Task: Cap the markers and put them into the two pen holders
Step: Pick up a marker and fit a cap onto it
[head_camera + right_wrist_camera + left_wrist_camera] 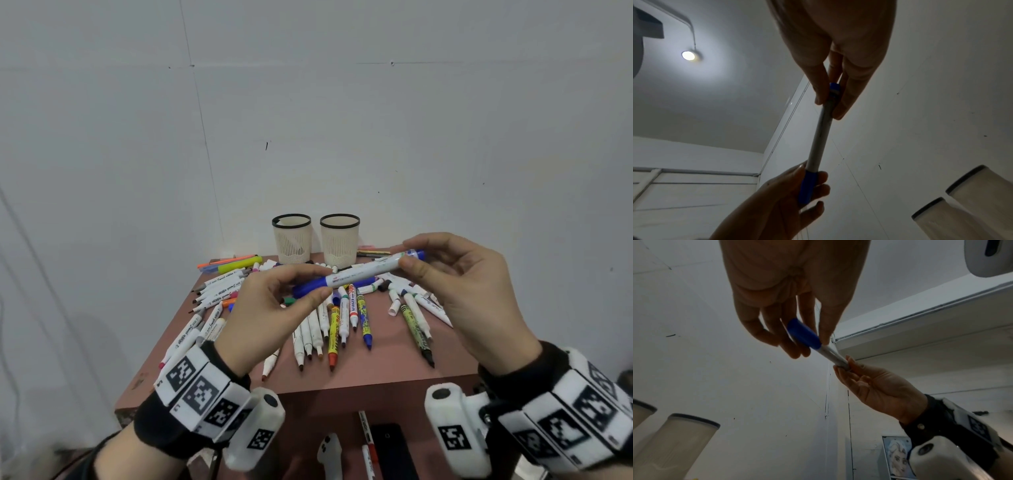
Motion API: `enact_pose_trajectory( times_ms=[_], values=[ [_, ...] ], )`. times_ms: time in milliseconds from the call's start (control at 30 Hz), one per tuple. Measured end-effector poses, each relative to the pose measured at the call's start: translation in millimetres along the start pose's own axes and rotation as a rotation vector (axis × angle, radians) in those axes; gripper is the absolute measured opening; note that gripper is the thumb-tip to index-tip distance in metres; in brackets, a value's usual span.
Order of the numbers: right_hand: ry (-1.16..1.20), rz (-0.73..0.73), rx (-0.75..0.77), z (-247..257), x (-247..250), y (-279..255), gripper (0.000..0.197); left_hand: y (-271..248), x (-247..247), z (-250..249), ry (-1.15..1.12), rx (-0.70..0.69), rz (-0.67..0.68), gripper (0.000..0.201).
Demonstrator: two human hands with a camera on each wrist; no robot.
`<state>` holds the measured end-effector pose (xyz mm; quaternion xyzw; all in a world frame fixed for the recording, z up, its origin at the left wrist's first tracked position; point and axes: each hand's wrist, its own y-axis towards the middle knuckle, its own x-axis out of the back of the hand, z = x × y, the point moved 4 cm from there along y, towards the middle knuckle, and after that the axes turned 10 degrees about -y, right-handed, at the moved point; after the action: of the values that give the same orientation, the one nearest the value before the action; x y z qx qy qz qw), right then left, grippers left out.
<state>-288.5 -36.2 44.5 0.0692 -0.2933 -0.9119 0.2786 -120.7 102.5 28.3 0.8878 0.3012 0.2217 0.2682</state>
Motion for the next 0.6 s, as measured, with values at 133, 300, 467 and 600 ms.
enact_pose_trajectory(
  times_ms=[133,300,467,600],
  values=[
    [-0.066,0.036,0.03,4.9,-3.3,5.4,0.014,9.9,-6.7,-12.1,0.044,0.005,0.039,0.025],
    [-0.088,0.077,0.055,12.3,-10.8,13.7,0.014,26.2,-17.7,-31.3,0.048,-0.062,0.067,0.032],
    [-0.08,0.113,0.053,15.5,-13.2,24.4,0.014,42.7,-23.7,-34.5,0.07,-0.09,0.07,0.023],
    [-0.123,0.159,0.044,7.2,-13.1,36.4,0.024,52.2,-24.0,-27.2,0.148,-0.103,0.109,0.023]
  ],
)
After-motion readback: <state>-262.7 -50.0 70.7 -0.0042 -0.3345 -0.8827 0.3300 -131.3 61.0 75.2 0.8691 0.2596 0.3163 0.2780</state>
